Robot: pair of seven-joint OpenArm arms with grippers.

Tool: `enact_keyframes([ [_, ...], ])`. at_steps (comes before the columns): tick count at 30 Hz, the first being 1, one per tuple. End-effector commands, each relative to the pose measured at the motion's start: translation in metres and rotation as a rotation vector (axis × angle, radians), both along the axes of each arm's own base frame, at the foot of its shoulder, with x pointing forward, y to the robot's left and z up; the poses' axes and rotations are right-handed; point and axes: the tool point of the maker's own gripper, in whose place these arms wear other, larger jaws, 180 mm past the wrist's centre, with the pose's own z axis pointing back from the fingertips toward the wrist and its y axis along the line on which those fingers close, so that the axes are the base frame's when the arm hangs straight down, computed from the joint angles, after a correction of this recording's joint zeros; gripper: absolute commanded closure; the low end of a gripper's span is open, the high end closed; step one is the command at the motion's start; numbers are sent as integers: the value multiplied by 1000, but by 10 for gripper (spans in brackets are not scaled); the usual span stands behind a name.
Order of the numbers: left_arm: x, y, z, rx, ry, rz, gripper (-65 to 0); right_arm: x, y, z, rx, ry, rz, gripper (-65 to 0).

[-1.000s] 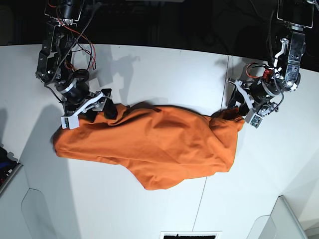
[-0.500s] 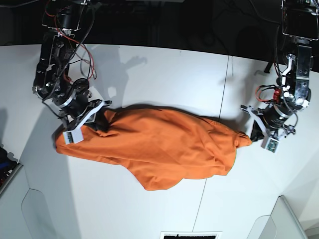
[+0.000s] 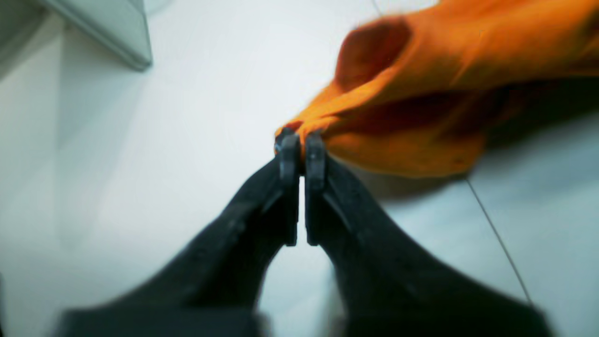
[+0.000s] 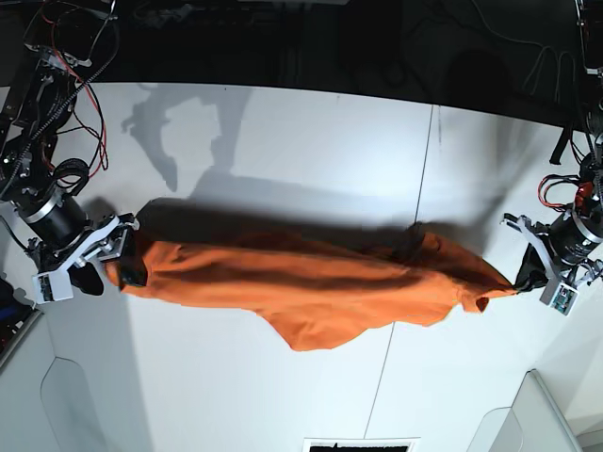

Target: Layout the t-shirt on the table in an organized manner, then fold the t-shirt properly

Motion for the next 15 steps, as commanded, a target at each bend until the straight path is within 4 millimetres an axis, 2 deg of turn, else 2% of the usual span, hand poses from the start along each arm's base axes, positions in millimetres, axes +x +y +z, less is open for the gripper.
enact_keyframes([
  [1, 2, 2, 11, 0, -31, -3, -150, 5, -5, 16, 10, -47, -16, -451],
  [3, -7, -1, -2, -18, 3, -5, -249, 1, -11, 10, 11, -25, -42, -451],
  [4, -12, -2, -9, -23, 21, -4, -270, -2, -15, 5, 8, -12, -54, -451],
  [11, -44, -7, -46, -47, 120, -2, -271, -50, -49, -49, -50, 143, -154, -451],
  [15, -52, -16, -59, -77, 142, -3, -271, -73, -58, -87, -33, 230, -187, -451],
])
